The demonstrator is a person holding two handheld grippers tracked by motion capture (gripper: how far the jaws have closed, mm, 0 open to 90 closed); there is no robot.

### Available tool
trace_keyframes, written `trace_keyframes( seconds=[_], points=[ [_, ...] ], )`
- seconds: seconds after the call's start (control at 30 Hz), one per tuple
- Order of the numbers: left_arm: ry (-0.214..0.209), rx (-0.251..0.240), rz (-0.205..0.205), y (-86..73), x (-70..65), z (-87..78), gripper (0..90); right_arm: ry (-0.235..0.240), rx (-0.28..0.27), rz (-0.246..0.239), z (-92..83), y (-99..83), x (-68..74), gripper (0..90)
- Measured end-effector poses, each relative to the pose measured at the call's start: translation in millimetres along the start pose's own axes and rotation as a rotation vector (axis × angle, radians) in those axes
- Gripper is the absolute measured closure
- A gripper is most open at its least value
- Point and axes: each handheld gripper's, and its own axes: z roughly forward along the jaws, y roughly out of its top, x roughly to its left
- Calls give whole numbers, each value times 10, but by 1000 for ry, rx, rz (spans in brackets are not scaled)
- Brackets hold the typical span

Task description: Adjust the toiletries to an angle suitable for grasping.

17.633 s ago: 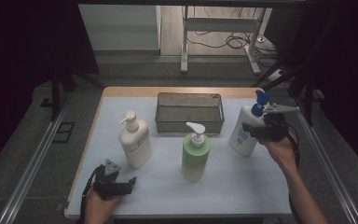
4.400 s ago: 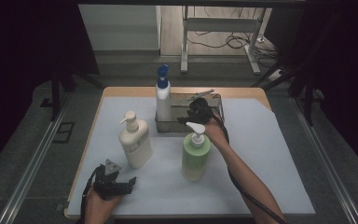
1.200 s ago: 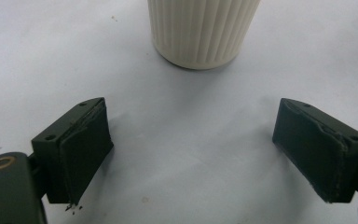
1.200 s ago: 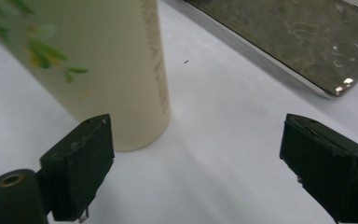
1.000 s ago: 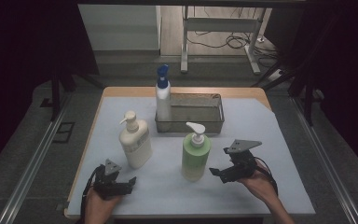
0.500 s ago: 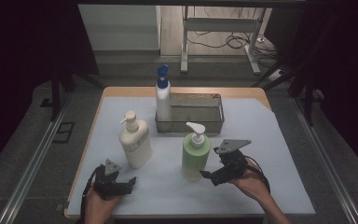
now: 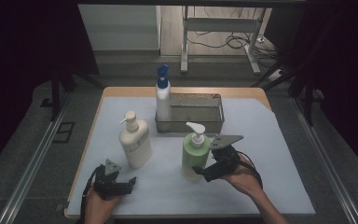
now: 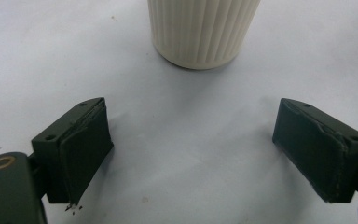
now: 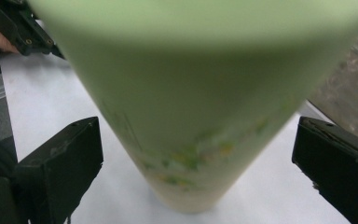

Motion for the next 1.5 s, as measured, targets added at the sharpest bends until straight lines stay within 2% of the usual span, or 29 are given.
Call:
trace_keyframes(
  seconds=[0.13,0.6,0.73,1.03,1.5],
  points=[
    [0,1,1,1,1,0,107,-1,-18,0,20,54,14,45],
    [0,1,0,0,1,0,107,-18,-13,-4,172,129,42,106],
    [0,0,0,0,1,0,107,-28,-12,-5,162,126,57,115],
    [0,1,1,1,2,-1,107,-59,11,27,156,161,84,121],
    [0,1,0,1,1,0,107,-110,-9,45,75,374,-27,123]
  ],
)
